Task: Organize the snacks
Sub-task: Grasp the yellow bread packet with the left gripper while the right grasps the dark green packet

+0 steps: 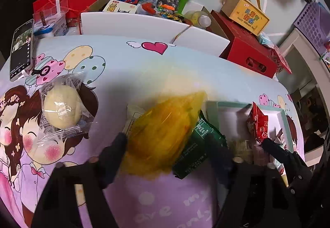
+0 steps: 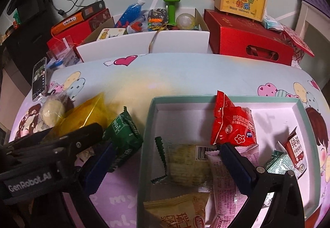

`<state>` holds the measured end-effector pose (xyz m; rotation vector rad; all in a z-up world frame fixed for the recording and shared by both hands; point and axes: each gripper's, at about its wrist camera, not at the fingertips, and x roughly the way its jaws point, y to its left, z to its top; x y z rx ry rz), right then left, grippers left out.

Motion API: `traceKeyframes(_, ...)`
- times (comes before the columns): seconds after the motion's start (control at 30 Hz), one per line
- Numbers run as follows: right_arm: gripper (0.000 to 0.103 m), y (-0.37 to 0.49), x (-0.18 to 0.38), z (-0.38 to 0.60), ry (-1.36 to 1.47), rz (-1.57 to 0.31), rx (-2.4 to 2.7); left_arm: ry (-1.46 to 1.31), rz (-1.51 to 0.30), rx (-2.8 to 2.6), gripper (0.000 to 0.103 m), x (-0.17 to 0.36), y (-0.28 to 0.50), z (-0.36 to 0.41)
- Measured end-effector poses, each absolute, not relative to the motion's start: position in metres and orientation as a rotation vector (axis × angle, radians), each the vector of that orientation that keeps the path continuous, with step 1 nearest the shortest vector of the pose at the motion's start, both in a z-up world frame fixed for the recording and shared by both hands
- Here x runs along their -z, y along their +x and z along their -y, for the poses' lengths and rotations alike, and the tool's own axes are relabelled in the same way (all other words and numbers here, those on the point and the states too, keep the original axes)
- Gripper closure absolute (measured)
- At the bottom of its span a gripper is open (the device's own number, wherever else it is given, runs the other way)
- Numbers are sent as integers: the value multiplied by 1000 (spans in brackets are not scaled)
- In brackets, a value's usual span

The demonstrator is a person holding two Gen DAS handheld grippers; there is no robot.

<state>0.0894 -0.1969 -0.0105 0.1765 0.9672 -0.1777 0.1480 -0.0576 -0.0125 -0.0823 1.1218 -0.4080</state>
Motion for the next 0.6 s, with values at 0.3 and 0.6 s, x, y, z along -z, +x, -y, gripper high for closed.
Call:
traceKeyframes(0.3, 0, 88, 10, 199, 192, -962, 176, -111, -1125, 409, 59, 11, 150, 45)
traceKeyframes(0.6, 0, 88, 5, 193, 170, -947, 171, -147, -1119, 376, 60, 2, 144, 18)
